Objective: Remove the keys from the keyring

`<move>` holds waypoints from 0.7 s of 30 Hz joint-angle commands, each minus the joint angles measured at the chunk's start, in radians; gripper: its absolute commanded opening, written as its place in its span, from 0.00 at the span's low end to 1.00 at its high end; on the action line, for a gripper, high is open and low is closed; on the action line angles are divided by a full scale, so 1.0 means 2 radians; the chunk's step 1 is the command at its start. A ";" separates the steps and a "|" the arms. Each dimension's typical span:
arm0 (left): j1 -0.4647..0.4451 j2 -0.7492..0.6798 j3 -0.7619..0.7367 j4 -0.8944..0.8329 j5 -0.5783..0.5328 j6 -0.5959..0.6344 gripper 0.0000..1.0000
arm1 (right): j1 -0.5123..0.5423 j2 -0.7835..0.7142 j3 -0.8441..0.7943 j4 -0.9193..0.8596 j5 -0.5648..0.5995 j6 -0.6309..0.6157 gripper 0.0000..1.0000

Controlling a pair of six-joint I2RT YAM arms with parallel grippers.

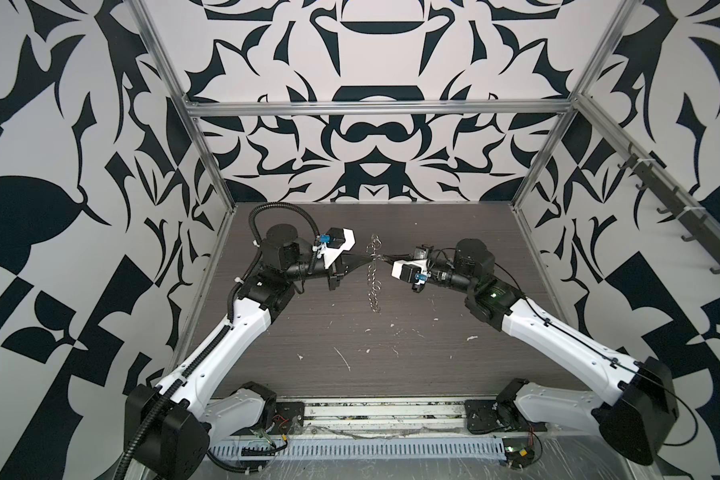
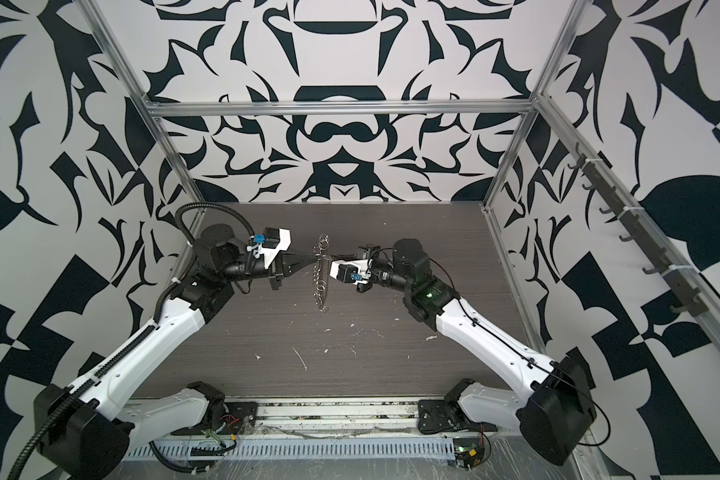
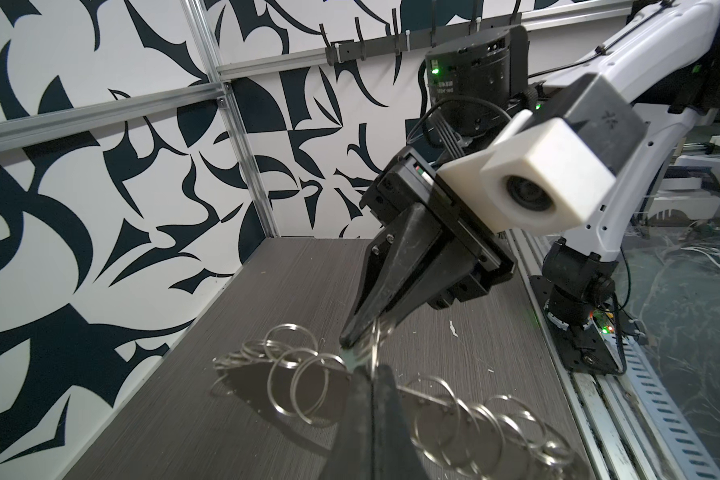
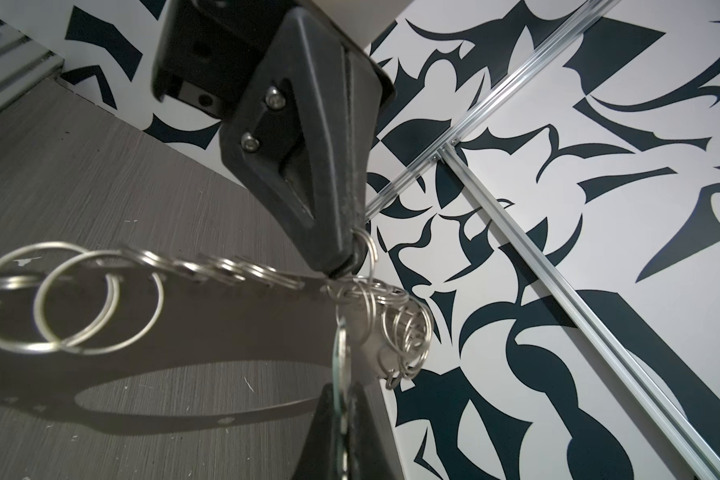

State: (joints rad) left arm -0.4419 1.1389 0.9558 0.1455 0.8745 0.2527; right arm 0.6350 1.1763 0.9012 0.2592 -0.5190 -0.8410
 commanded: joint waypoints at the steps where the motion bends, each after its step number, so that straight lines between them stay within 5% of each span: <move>1: 0.004 -0.002 0.022 -0.003 0.000 0.011 0.00 | 0.002 -0.019 -0.011 0.011 0.010 0.009 0.07; 4: 0.004 0.000 0.024 -0.010 0.000 0.015 0.00 | 0.002 -0.026 -0.012 0.006 0.009 0.007 0.05; 7: 0.004 0.001 0.024 -0.012 0.000 0.018 0.00 | 0.002 -0.034 -0.002 -0.013 0.005 0.011 0.24; 21: 0.004 0.002 0.030 -0.040 0.006 0.053 0.00 | 0.002 -0.040 0.052 -0.049 -0.068 0.097 0.25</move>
State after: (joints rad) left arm -0.4377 1.1393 0.9733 0.0772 0.8688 0.3313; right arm 0.6357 1.1011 0.9367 0.1570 -0.5915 -0.7242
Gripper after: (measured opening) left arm 0.039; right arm 0.251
